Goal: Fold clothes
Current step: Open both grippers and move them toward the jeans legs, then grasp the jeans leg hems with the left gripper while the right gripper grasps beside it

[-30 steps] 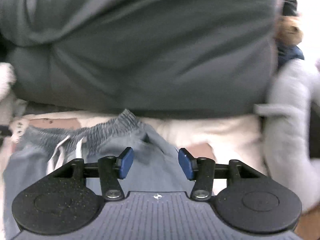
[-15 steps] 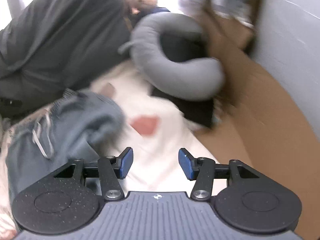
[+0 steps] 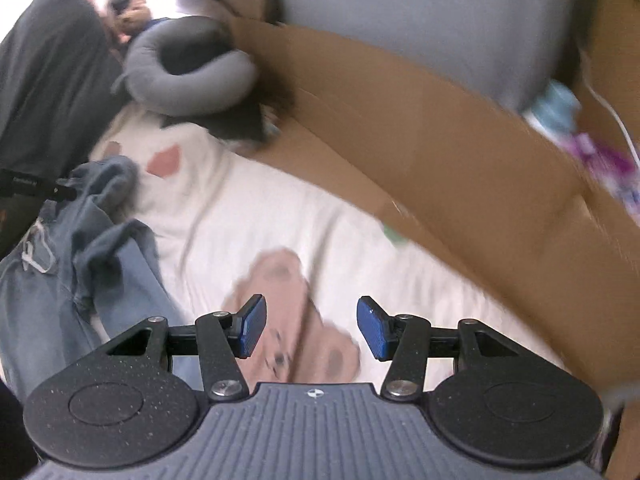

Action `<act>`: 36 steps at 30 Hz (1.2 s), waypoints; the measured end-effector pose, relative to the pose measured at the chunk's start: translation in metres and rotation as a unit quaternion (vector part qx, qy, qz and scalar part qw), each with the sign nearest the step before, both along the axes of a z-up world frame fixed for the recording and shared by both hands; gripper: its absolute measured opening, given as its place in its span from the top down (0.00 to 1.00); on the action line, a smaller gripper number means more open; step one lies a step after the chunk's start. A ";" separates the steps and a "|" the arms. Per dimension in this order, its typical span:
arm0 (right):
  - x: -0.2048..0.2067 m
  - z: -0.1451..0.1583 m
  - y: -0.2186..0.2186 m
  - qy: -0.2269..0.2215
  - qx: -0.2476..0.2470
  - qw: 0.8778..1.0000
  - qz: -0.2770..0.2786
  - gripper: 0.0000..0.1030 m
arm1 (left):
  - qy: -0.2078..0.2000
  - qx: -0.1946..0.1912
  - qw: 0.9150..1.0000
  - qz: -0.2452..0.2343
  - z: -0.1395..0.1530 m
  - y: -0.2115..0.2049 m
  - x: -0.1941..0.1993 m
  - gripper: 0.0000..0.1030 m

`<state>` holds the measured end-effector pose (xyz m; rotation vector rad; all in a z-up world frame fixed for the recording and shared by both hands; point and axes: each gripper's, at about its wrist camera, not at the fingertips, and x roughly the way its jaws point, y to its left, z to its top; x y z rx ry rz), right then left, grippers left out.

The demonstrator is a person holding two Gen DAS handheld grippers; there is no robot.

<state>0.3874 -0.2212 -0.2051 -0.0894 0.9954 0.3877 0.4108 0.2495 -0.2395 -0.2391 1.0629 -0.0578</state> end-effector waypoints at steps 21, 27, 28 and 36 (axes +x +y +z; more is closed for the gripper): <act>-0.114 -0.098 -0.050 0.002 0.084 0.988 -0.130 0.45 | 0.073 0.072 0.978 -0.179 -0.035 -0.079 0.026 0.37; -0.138 -0.136 -0.055 -0.007 0.133 0.979 -0.157 0.45 | 0.082 0.086 0.974 -0.192 -0.035 -0.079 0.029 0.37; -0.141 -0.140 -0.056 -0.005 0.132 0.978 -0.161 0.45 | 0.081 0.087 0.973 -0.196 -0.034 -0.080 0.029 0.37; -0.139 -0.165 -0.071 0.008 0.162 0.970 -0.179 0.45 | 0.078 0.071 0.971 -0.216 -0.036 -0.085 0.034 0.43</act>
